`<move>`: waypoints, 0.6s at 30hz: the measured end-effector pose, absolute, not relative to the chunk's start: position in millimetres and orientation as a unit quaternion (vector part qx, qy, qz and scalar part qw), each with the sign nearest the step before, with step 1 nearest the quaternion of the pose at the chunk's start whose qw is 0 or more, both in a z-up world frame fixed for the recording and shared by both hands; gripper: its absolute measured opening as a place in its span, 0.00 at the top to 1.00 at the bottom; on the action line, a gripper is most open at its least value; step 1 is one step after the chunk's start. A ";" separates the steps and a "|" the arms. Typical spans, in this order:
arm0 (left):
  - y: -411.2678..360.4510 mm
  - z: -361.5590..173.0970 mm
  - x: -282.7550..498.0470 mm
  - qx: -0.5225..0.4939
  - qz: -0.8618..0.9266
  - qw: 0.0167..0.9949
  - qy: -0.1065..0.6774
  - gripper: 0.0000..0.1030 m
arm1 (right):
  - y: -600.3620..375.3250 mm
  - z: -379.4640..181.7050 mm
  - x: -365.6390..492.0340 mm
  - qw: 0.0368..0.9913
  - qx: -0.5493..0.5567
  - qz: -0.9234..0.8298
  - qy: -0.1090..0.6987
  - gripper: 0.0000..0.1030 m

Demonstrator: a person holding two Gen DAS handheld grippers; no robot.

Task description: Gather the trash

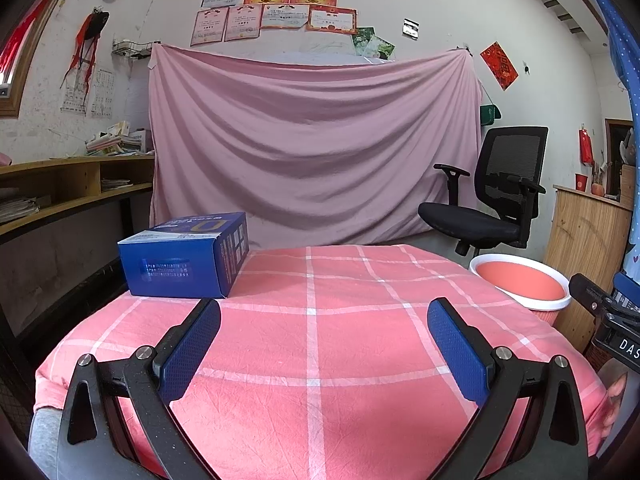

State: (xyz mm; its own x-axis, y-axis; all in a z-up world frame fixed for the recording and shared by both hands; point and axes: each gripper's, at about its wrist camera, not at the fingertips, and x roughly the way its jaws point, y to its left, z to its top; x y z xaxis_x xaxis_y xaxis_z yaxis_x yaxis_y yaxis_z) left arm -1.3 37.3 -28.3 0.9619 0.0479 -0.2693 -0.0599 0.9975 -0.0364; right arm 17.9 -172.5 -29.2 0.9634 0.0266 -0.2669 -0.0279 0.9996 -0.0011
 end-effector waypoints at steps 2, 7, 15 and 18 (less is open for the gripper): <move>35.2 -29.3 -1.8 -0.021 0.027 0.990 0.135 0.02 | -173.3 -29.1 18.3 0.991 -0.002 0.015 0.136 0.00; 32.6 -30.9 -2.4 -0.020 0.027 0.990 0.136 0.02 | -173.7 -29.2 19.0 0.990 -0.002 0.015 0.138 0.00; 31.2 -30.8 -2.9 -0.020 0.027 0.990 0.136 0.02 | -172.9 -29.1 18.8 0.990 -0.002 0.015 0.138 0.00; 31.0 -30.8 -3.0 -0.020 0.027 0.990 0.136 0.02 | -172.8 -29.1 18.9 0.990 -0.002 0.015 0.139 0.00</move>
State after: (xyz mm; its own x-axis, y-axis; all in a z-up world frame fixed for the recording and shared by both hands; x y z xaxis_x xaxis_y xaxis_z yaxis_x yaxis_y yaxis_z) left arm -3.0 31.0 -30.8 0.9615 0.0490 -0.2704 -0.0597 0.9977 -0.0315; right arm 18.9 -172.8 -29.1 0.9612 0.0292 -0.2744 -0.0304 0.9995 -0.0004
